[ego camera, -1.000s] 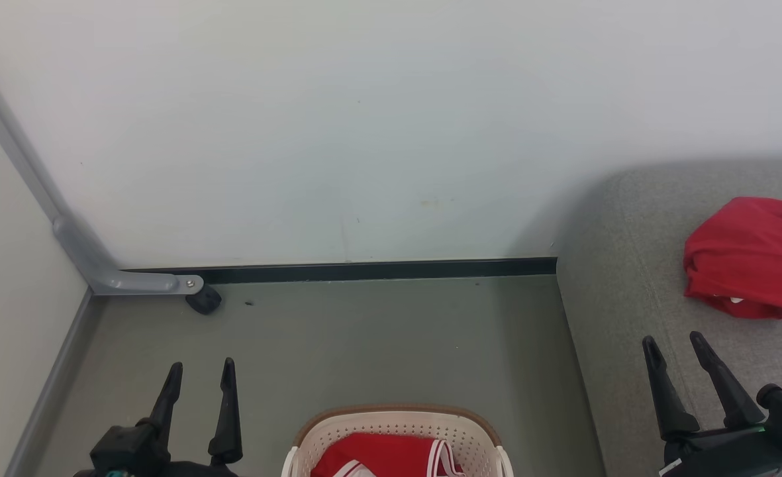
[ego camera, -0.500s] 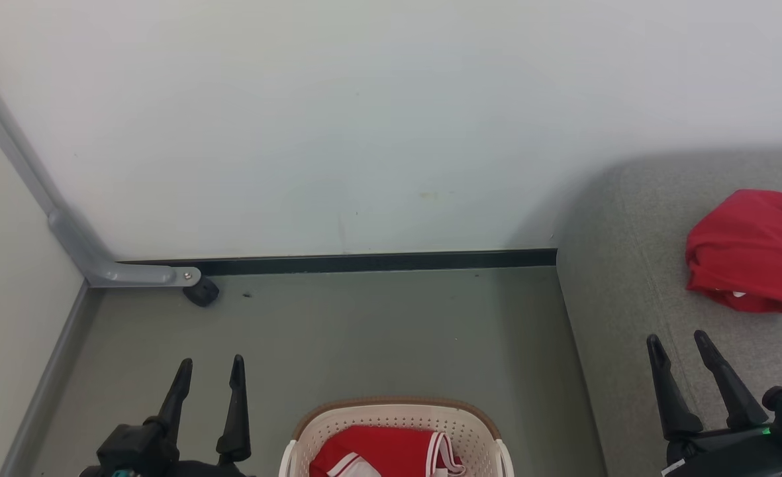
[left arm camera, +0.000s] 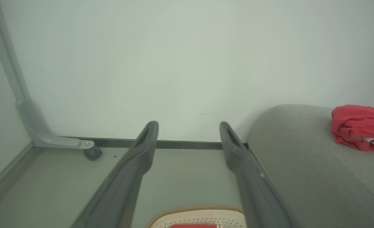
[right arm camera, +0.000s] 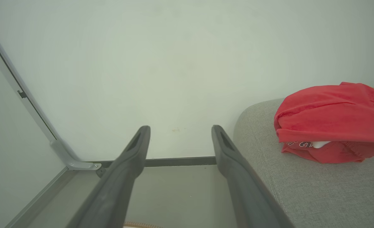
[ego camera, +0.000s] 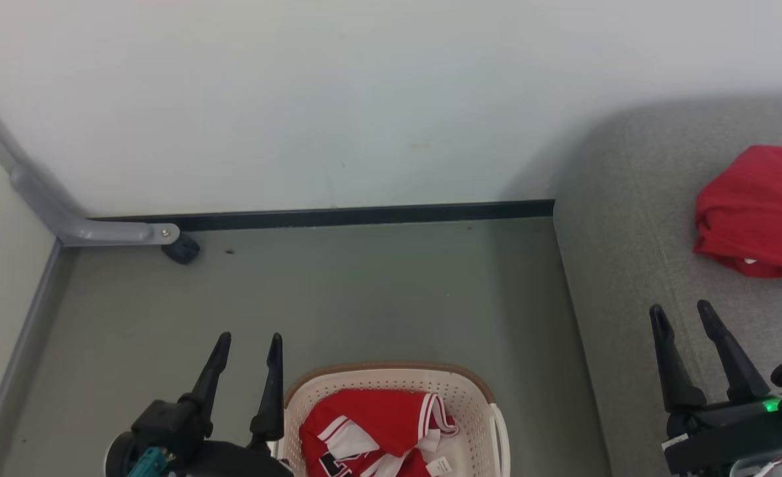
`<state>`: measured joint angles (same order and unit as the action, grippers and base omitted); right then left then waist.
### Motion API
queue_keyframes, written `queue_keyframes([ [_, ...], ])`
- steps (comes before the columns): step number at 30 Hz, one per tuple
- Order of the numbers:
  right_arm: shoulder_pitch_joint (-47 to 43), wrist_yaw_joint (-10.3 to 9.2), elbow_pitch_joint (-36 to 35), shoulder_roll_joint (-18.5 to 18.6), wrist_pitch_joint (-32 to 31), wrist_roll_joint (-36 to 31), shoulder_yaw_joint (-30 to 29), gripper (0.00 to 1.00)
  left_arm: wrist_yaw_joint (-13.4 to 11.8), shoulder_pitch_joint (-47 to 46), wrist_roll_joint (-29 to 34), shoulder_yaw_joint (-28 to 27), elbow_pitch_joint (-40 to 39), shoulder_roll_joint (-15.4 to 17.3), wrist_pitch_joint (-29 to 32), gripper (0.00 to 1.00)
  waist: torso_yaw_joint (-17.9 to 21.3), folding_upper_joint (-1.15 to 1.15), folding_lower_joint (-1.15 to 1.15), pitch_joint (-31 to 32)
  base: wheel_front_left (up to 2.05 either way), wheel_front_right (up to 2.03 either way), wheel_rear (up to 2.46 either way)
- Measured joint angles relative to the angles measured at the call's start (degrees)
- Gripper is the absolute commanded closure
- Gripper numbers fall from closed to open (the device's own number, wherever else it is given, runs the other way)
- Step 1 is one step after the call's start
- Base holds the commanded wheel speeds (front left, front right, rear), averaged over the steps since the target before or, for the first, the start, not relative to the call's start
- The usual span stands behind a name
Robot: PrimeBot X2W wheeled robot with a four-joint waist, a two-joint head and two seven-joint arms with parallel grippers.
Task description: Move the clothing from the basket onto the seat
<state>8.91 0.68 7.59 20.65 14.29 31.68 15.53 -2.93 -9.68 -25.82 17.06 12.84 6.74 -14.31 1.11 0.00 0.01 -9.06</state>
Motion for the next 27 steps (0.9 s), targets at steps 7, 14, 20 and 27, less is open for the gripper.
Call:
queue_keyframes([
  [7, 3.08, 1.64, 0.07, -0.75, 0.0, -1.04, -1.19, 0.0, 1.51, -3.45, 0.8, 1.57, 2.5, -1.13, 0.0, 0.0, 1.14, 0.0, 0.0, -4.15, 0.0, 0.0, 0.0],
  [14, 6.14, 2.82, 0.1, -1.85, 0.01, -2.44, -1.99, 0.0, 2.52, -6.99, 0.8, 2.05, 5.6, -1.38, -0.01, 0.0, 2.5, 0.0, 0.0, -8.41, 0.0, 0.0, 0.0],
  [20, 8.28, 3.37, 0.04, -2.23, 0.01, -3.08, -2.83, 0.0, 3.48, -9.5, 1.2, 2.65, 7.98, -1.55, -0.01, 0.0, 3.49, 0.0, 0.01, -11.47, 0.0, 0.0, 0.0],
  [27, 11.82, 4.12, -0.22, -2.77, 0.02, -3.67, -3.55, 0.0, 4.03, -13.06, 1.42, 3.82, 11.48, -1.78, 0.03, 0.0, 4.72, 0.0, 0.01, -15.91, 0.0, 0.0, 0.0],
])
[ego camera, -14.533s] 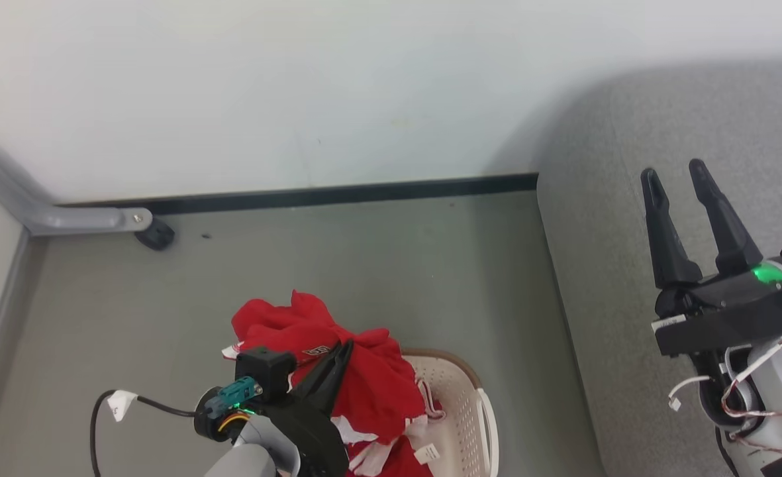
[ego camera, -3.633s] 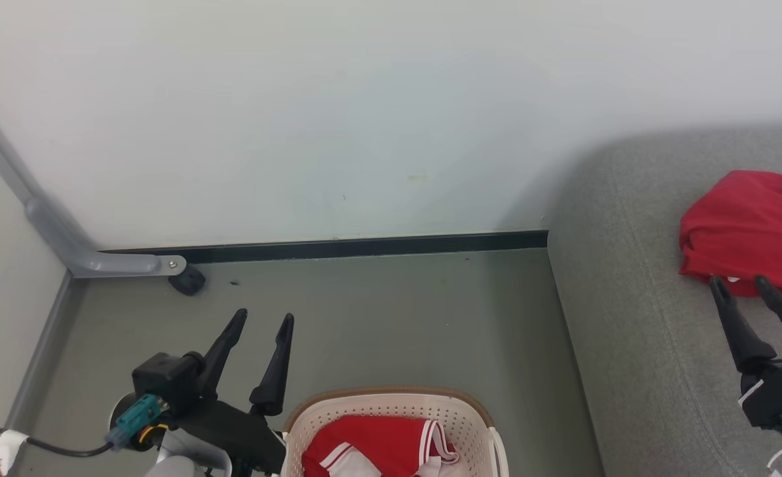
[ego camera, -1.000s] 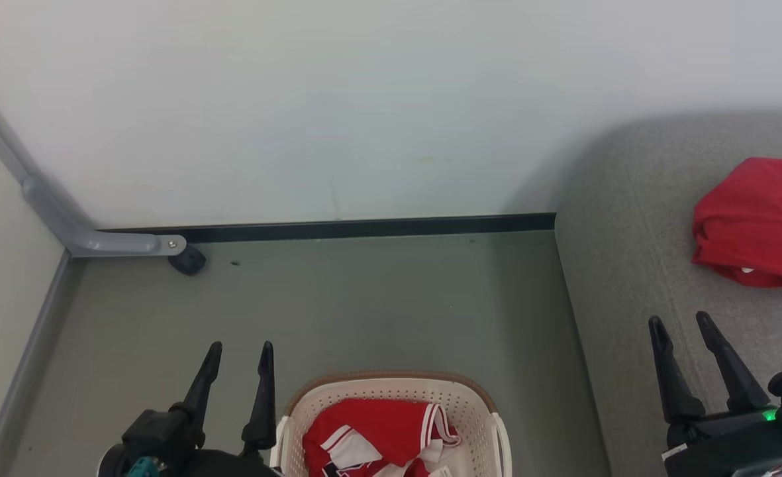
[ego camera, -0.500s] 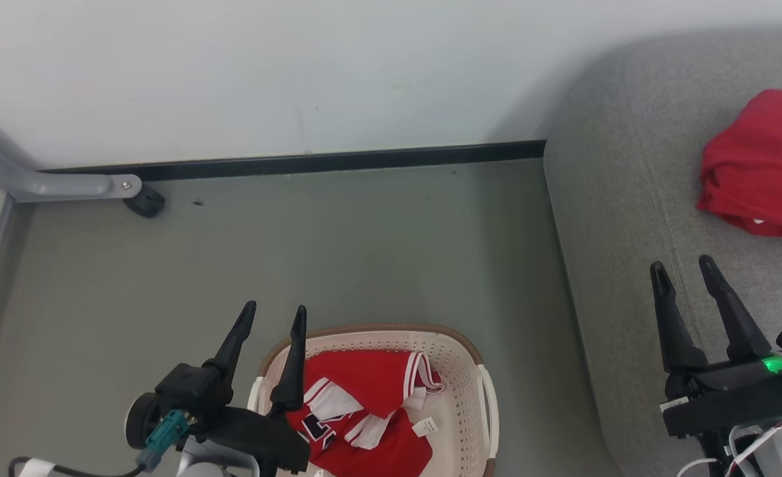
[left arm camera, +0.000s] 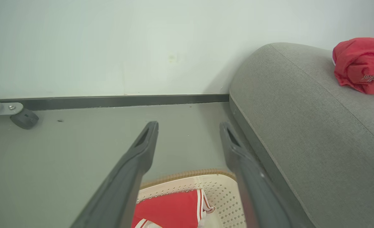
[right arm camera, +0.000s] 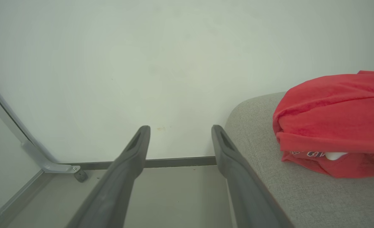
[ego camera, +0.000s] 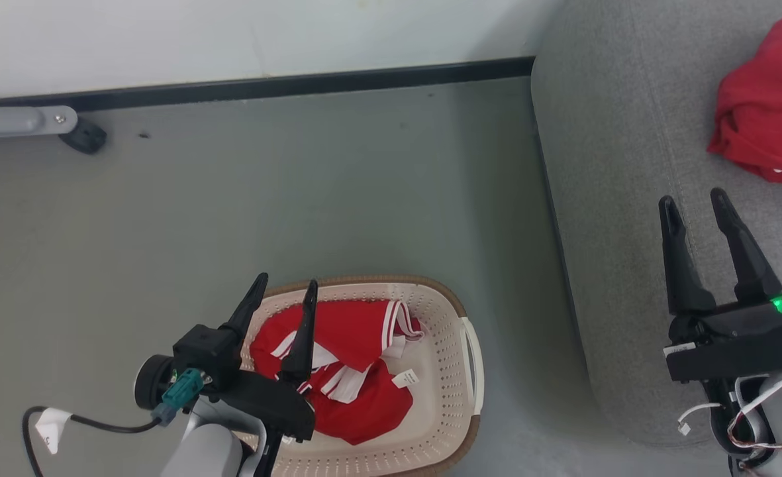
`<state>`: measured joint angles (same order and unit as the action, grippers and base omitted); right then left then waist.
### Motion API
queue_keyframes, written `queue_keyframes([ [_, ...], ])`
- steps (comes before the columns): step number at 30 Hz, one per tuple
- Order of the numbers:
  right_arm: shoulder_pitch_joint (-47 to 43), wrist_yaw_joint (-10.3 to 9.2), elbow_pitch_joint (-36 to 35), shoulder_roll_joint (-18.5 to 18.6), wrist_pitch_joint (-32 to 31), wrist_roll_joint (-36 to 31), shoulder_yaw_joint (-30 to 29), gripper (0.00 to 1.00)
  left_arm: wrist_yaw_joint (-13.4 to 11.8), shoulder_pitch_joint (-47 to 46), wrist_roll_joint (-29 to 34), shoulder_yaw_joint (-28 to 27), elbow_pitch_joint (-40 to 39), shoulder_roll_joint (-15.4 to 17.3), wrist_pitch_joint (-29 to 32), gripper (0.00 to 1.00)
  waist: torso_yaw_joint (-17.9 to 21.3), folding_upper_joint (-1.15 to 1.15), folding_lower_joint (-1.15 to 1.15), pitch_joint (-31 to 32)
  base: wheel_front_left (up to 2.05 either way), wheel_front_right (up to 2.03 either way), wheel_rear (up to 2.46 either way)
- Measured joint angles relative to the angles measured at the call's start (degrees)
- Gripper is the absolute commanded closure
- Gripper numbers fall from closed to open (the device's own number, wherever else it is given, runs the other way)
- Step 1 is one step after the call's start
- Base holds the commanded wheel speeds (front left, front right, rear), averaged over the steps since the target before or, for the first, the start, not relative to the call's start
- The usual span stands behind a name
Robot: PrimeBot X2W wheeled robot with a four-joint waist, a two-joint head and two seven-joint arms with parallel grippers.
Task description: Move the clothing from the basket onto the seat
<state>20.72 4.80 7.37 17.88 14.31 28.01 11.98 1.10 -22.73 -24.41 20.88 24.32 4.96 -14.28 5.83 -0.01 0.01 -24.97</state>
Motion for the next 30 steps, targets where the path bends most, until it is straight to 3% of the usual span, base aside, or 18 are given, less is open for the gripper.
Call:
queue_keyframes([
  [30, 14.23, 2.13, -3.23, 0.6, 0.41, -3.97, -0.94, 0.0, 2.53, -14.86, -0.1, 2.07, 19.69, -1.22, 5.77, 0.0, 4.87, 0.0, -0.01, -18.4, 0.0, 0.0, 0.0],
])
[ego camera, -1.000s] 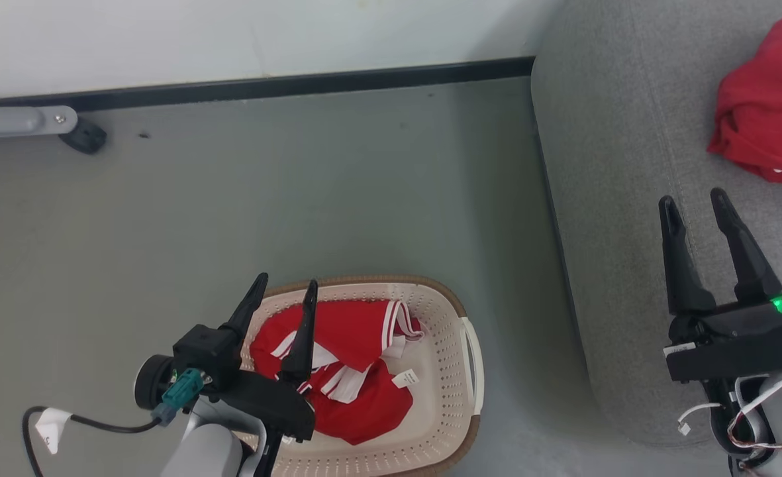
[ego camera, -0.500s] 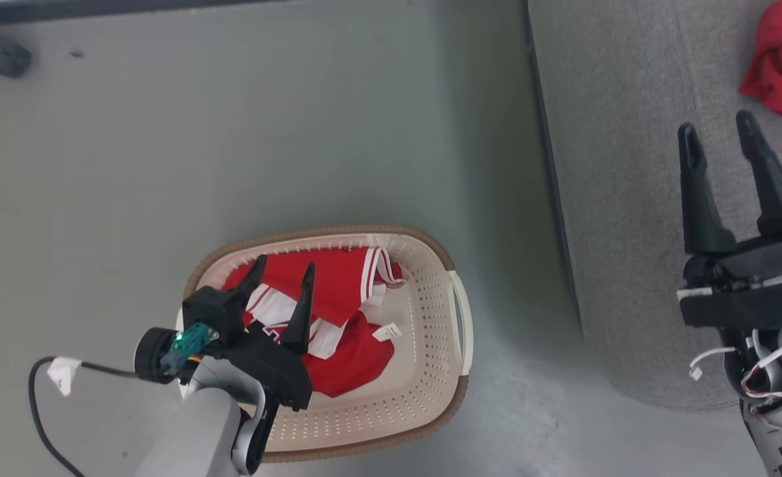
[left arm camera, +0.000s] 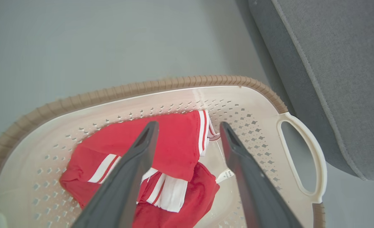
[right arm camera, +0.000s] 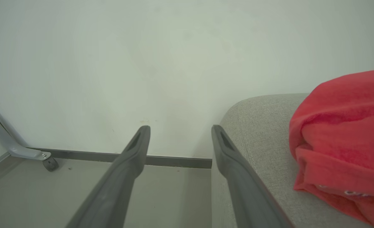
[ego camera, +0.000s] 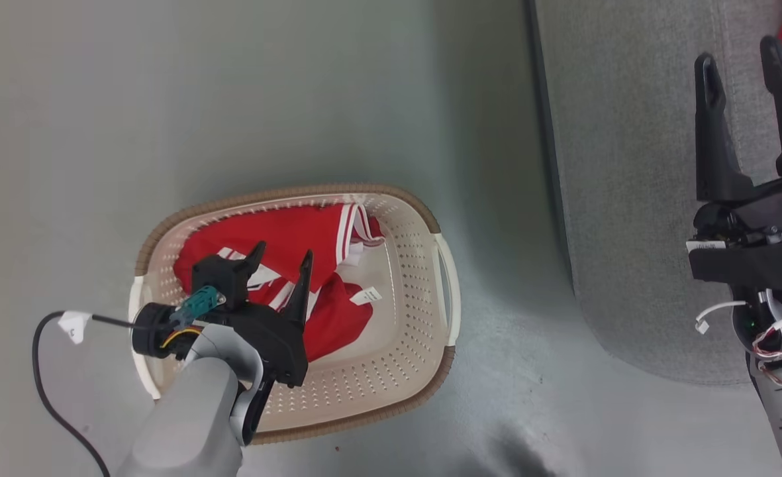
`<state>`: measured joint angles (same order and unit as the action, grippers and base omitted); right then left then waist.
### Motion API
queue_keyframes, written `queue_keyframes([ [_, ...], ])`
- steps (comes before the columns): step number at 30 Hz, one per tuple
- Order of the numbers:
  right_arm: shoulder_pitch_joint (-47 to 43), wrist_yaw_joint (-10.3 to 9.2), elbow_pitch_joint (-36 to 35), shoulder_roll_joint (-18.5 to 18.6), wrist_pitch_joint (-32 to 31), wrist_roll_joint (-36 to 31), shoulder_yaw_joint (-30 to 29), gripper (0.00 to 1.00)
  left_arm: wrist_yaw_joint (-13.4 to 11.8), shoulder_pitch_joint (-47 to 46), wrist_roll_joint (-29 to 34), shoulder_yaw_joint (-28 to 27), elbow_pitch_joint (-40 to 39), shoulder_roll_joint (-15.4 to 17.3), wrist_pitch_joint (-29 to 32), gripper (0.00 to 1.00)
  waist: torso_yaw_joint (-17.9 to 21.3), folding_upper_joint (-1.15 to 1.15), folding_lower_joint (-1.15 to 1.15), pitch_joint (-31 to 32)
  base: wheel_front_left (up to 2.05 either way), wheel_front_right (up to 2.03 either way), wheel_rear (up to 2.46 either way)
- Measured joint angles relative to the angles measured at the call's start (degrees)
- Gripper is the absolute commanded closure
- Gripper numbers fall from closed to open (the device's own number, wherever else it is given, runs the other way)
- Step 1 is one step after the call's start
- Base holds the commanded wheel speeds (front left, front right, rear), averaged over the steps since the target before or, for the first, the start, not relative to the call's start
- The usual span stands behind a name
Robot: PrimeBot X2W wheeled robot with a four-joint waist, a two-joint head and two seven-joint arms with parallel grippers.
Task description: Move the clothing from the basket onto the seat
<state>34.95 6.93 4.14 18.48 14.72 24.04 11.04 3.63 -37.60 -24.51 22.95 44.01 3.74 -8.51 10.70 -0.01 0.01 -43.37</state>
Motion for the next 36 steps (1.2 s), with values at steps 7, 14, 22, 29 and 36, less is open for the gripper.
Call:
queue_keyframes([
  [7, 2.68, 0.13, -0.15, -0.13, 0.0, -0.97, 0.53, 0.0, 0.44, -3.01, 0.41, 0.83, 4.3, -0.15, 1.38, 0.0, 1.19, 0.0, 0.0, -3.12, 0.0, 0.0, 0.0],
  [14, 4.91, 0.14, -0.81, -0.12, 0.0, -1.35, 1.2, 0.0, 0.47, -6.84, 0.49, 1.12, 7.82, -0.18, 2.48, 0.0, 2.52, 0.0, 0.0, -5.9, 0.0, 0.0, 0.0],
  [22, 5.91, 0.14, -1.93, -0.23, 0.0, -1.32, 2.96, 0.0, 0.43, -9.54, 1.36, 1.66, 12.26, -0.14, 3.89, 0.0, 4.45, 0.0, -0.01, -9.01, 0.0, 0.0, 0.0],
  [29, 7.19, 0.14, -2.14, -0.52, 0.0, -0.82, 3.26, 0.0, 0.42, -12.8, 1.74, 1.92, 15.28, 0.03, 5.24, 0.0, 6.2, 0.0, 0.0, -11.86, 0.0, 0.0, 0.0],
  [36, 9.21, 0.14, -1.81, -1.47, 0.0, -0.67, 4.36, 0.0, 0.4, -16.06, 3.57, 2.98, 19.31, 1.58, 7.42, 0.0, 8.24, 0.0, 0.0, -14.39, 0.0, 0.0, 0.0],
])
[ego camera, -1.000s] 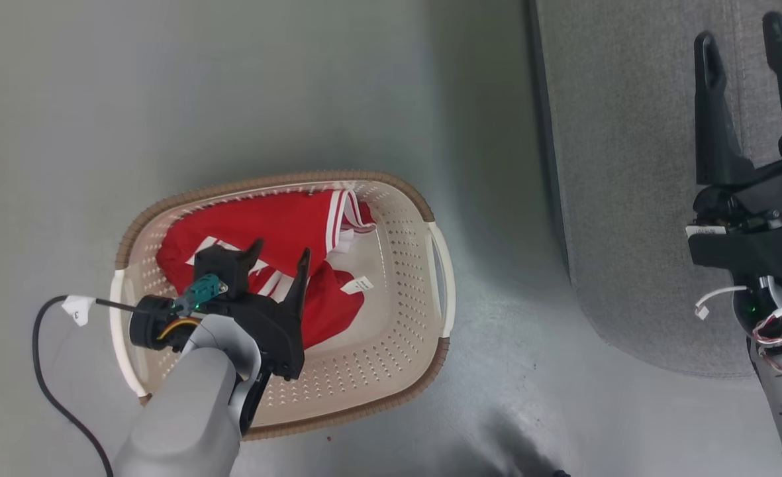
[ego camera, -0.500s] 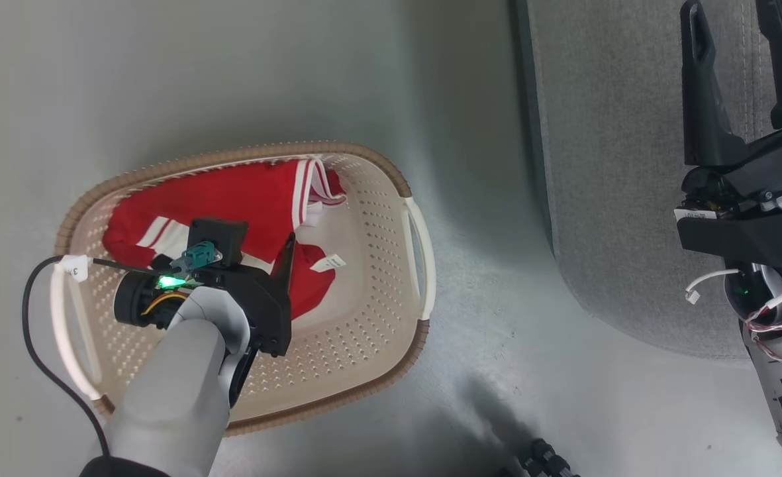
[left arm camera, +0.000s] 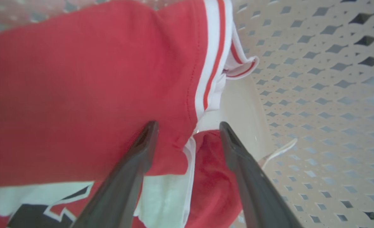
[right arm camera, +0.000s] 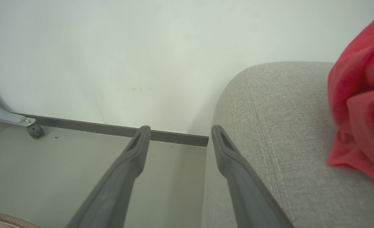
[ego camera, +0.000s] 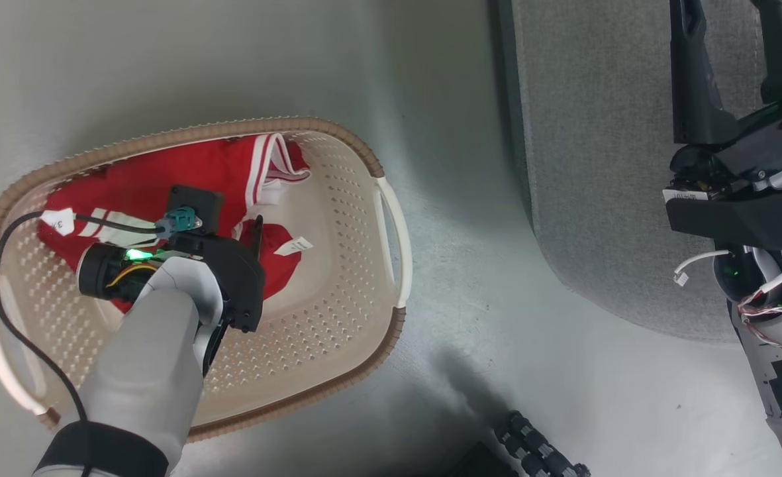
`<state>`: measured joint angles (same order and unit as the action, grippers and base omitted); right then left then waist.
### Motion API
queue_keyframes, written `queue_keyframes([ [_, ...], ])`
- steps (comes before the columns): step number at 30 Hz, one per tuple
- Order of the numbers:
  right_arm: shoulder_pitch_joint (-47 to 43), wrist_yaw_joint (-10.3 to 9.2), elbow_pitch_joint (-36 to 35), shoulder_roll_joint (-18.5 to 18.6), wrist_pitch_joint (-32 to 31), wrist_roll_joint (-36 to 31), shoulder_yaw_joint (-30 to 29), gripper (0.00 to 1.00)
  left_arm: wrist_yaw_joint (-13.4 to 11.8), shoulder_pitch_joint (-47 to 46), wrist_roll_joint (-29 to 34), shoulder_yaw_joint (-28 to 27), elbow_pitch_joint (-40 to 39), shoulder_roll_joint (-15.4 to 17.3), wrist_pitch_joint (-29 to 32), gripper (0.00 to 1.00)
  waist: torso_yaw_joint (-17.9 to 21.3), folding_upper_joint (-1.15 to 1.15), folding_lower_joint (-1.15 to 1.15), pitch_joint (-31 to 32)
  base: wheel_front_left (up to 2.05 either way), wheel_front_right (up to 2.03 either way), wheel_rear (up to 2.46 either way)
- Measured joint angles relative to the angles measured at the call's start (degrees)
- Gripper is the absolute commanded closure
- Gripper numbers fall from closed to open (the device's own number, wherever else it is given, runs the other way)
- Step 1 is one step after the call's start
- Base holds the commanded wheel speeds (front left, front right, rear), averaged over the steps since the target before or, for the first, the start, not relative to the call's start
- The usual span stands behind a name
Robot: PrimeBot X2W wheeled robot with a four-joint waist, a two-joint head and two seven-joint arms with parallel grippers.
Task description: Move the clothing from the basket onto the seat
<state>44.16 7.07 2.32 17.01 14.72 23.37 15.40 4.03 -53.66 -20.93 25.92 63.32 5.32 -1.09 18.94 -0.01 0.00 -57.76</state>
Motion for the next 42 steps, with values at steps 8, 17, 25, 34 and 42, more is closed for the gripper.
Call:
queue_keyframes([
  [8, 0.07, 0.0, 0.63, -0.08, 0.0, 0.66, 0.48, 0.0, -1.58, -1.64, 1.38, 1.18, 4.74, 0.08, 4.28, 0.0, 1.57, 0.01, 0.0, -1.05, 0.0, 0.0, 0.0],
  [17, 0.07, 0.0, 1.15, -0.1, 0.0, 0.91, 0.49, 0.0, -2.2, -2.54, 1.38, 1.47, 6.83, 0.07, 6.13, 0.0, 2.18, 0.01, -0.01, -1.33, 0.0, 0.0, 0.0],
  [25, 0.19, 0.0, 1.21, -0.09, 0.0, 0.91, 0.51, 0.0, -3.07, -3.7, 1.4, 1.46, 7.56, 0.03, 6.59, 1.0, 2.18, 0.01, -0.01, -1.42, 0.0, 0.0, 0.0],
  [34, 1.05, 0.0, 1.89, 0.08, 0.0, 0.91, 0.41, 0.0, -2.09, -3.76, 1.37, 1.47, 7.86, 0.0, 5.34, 1.0, 1.51, 0.01, -0.01, -0.54, 0.0, 0.0, 0.0],
  [42, 1.03, 0.0, 2.96, 0.14, 0.0, 0.91, 0.03, 0.0, -0.09, -3.38, 1.33, 1.79, 7.75, -0.51, 1.65, 1.0, 0.78, 0.01, -0.01, 1.79, 0.0, 0.0, 0.0],
])
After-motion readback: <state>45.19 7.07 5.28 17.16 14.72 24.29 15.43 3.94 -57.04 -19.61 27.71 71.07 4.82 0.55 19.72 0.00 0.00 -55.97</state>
